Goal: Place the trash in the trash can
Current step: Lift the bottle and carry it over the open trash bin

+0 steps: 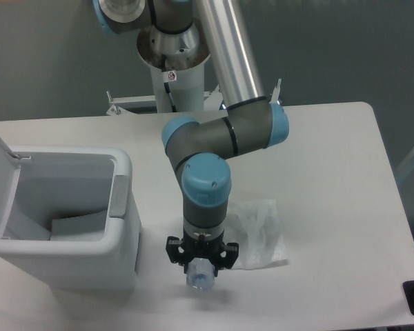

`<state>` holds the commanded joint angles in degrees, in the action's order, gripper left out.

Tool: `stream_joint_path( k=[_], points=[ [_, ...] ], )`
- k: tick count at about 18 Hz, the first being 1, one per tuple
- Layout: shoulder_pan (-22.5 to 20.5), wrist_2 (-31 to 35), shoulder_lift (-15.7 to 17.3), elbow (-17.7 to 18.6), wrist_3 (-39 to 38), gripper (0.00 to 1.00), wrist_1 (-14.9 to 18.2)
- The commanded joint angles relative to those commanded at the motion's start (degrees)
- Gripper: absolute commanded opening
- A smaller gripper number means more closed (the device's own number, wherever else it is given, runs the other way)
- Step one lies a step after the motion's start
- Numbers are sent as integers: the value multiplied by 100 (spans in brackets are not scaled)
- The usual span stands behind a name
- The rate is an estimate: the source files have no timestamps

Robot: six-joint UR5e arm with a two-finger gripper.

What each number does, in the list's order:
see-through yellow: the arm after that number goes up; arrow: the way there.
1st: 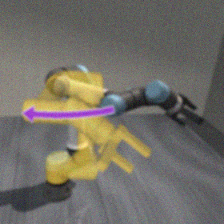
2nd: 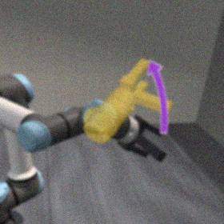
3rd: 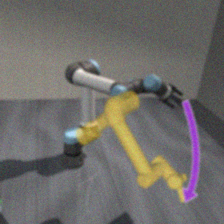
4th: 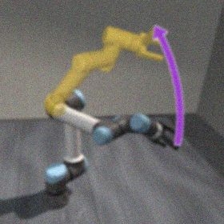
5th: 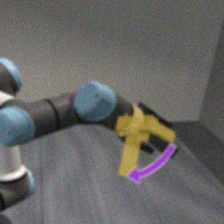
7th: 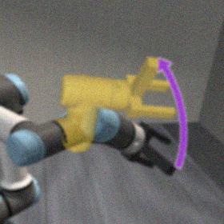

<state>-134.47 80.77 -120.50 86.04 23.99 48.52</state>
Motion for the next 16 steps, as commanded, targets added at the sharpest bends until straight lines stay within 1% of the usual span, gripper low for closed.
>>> stream_joint_path(
  k=[2,3,6,7,10,12,13,14,15,16],
  points=[
    [-26,-9,17,-18,0,59,0],
    [-70,-17,96,-18,0,59,0],
    [-210,-157,368,-70,0,59,0],
    [-307,-289,561,-166,-9,59,0],
    [-658,-1096,992,-745,-70,59,0],
    [-887,-1519,1186,-1193,-446,59,-9],
    [-922,-1634,1213,-1422,-561,59,-9],
    [-923,-1661,1222,-1572,-684,59,-9],
    [-905,-1661,1230,-1634,-790,59,-26],
    [-905,-1661,1317,-1661,-887,59,-131]
  ],
)
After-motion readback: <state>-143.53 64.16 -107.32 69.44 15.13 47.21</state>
